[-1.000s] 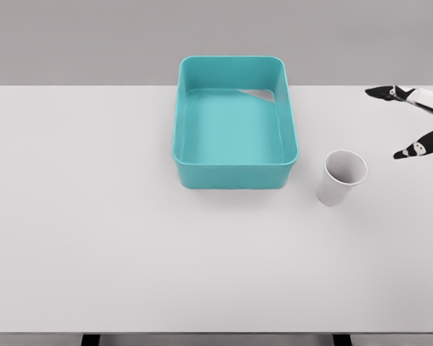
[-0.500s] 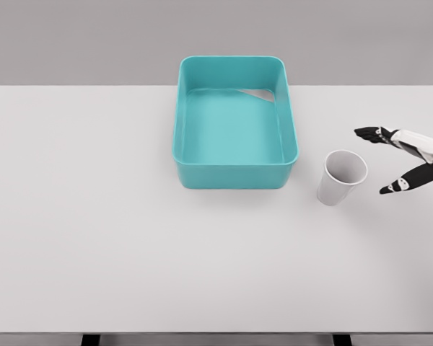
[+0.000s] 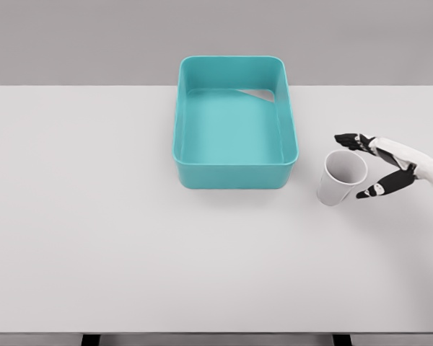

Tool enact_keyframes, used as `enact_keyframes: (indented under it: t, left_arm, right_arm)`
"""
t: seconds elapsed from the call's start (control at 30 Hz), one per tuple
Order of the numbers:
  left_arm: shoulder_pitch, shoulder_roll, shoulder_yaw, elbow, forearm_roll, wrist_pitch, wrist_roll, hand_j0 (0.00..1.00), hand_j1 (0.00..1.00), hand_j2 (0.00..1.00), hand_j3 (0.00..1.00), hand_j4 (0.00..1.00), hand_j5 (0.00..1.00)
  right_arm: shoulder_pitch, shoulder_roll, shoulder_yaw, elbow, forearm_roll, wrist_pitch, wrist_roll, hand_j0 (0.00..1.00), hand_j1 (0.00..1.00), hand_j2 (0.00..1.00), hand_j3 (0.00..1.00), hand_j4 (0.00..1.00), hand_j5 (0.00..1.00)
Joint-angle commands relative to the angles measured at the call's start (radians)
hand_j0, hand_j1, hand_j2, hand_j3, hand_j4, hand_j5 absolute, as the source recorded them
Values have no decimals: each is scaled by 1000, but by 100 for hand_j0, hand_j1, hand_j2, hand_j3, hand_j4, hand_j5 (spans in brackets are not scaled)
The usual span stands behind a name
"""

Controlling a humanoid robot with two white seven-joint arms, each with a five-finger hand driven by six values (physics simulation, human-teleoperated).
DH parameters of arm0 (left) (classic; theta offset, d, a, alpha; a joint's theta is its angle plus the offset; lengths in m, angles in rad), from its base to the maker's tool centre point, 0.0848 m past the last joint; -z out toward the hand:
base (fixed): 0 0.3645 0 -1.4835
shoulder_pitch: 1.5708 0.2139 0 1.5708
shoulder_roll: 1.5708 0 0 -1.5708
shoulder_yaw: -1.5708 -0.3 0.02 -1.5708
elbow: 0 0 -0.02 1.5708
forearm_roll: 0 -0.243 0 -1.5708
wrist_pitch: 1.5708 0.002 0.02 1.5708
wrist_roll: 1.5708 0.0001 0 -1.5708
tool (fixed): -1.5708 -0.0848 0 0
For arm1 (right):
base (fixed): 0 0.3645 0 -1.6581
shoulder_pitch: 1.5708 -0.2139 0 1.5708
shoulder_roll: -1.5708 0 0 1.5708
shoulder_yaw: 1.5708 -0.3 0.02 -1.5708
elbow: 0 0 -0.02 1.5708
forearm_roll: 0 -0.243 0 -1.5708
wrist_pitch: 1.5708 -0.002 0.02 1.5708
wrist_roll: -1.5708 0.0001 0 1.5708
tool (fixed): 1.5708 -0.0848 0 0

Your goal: Put the paper cup into the basket with your right arm

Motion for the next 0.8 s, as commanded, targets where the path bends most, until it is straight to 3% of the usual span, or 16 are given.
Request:
enact_keyframes:
  t: [0.0,0.63,0.7,0.77]
  left_arm:
    - [0,0,0,0,0,0,0,100,100,100,100,100,100]
    - [0,0,0,0,0,-1,0,100,100,100,100,100,100]
    - [0,0,0,0,0,0,0,100,100,100,100,100,100]
    - [0,0,0,0,0,0,0,100,100,100,100,100,100]
  right_arm:
    - [0,2,12,-1,-6,1,0,100,100,100,100,100,100]
    - [-5,42,22,-9,-18,2,0,99,99,99,99,99,99]
    - [-5,48,20,-9,-32,7,0,73,73,73,73,73,73]
    - [-5,48,20,-9,-34,7,0,67,67,67,67,67,67]
